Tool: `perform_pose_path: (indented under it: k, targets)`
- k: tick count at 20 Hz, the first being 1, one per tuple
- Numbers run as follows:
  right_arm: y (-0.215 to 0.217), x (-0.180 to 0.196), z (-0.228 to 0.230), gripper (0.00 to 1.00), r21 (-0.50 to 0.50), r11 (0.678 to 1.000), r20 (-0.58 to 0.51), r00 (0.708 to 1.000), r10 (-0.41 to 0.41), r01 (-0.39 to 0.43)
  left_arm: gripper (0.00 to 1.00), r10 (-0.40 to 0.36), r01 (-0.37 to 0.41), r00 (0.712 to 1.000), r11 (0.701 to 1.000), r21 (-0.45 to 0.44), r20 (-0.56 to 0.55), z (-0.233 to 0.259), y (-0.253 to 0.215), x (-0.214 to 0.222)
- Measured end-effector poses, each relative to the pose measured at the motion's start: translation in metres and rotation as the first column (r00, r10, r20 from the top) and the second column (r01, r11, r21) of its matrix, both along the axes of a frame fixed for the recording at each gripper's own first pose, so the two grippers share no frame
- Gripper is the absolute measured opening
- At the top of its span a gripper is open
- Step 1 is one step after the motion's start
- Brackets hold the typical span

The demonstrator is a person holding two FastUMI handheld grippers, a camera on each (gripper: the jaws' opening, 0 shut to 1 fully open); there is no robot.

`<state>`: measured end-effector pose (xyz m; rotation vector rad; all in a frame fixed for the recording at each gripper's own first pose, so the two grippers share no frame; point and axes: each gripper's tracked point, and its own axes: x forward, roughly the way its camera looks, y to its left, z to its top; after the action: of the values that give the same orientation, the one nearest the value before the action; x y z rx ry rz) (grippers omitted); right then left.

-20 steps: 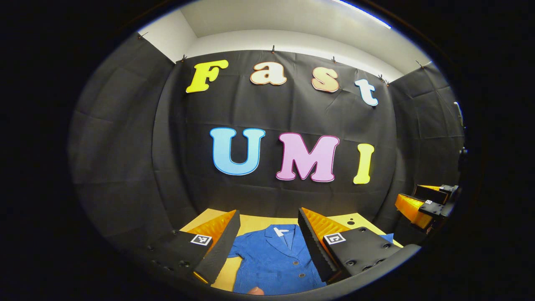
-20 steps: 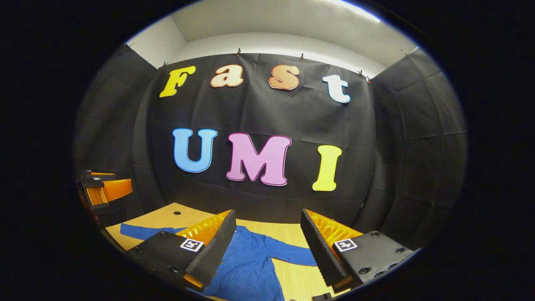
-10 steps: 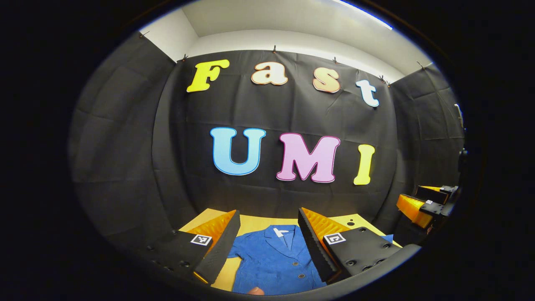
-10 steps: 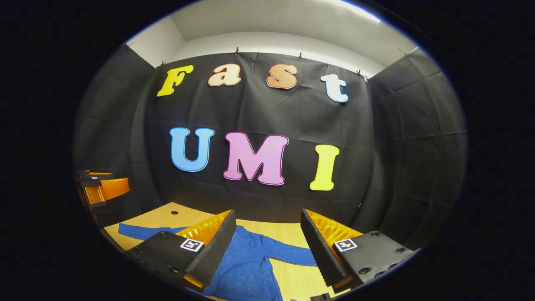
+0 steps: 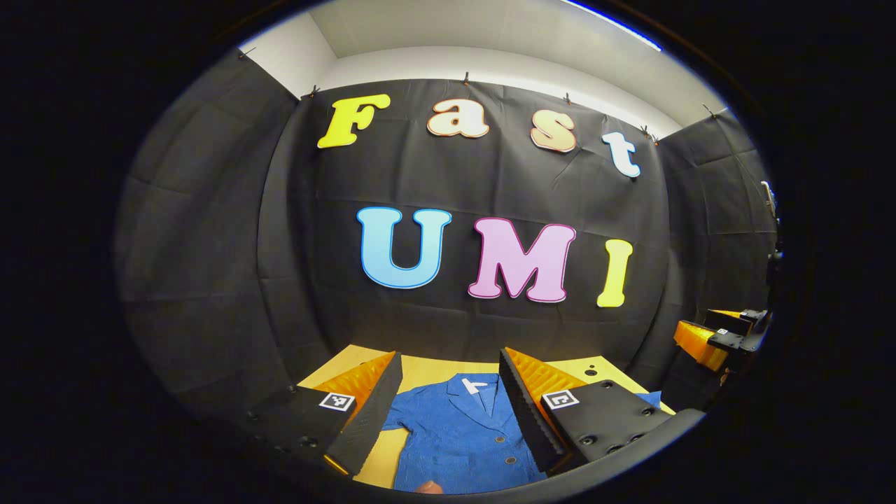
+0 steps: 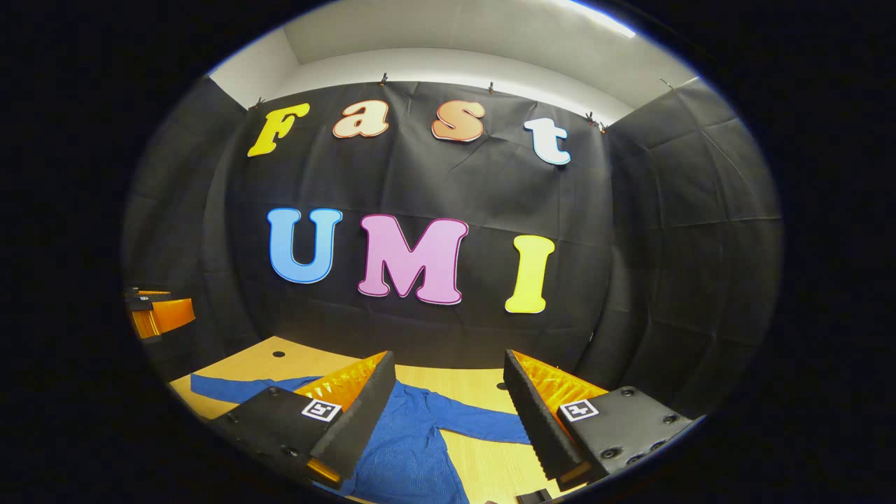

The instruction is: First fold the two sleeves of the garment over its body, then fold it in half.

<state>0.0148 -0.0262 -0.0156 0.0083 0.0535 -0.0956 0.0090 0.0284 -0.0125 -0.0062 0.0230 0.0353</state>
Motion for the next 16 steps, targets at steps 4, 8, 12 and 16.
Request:
perform_pose_path:
  k: [4, 8, 12, 16]
  targets:
    - [-0.002, 0.008, 0.0, 0.96, 0.006, 1.0, -0.001, 1.0, 0.001, -0.001, 0.8, -0.009, 0.009, 1.0, 1.0, 0.0, 0.009, 0.004, -0.004, 0.011]
    - [-0.028, 0.019, -0.015, 0.96, 0.022, 0.999, -0.037, 0.999, -0.032, 0.032, 0.79, -0.016, 0.016, 1.0, 1.0, -0.001, 0.005, 0.003, -0.014, 0.02]
    - [-0.074, 0.04, -0.054, 0.97, 0.037, 0.996, -0.098, 0.992, -0.078, 0.082, 0.79, -0.019, 0.019, 1.0, 1.0, 0.001, -0.01, -0.004, -0.026, 0.034]
    - [-0.146, 0.068, -0.125, 0.95, 0.097, 0.981, -0.223, 0.965, -0.141, 0.165, 0.8, -0.028, 0.028, 0.999, 0.999, 0.022, -0.031, -0.01, -0.047, 0.059]
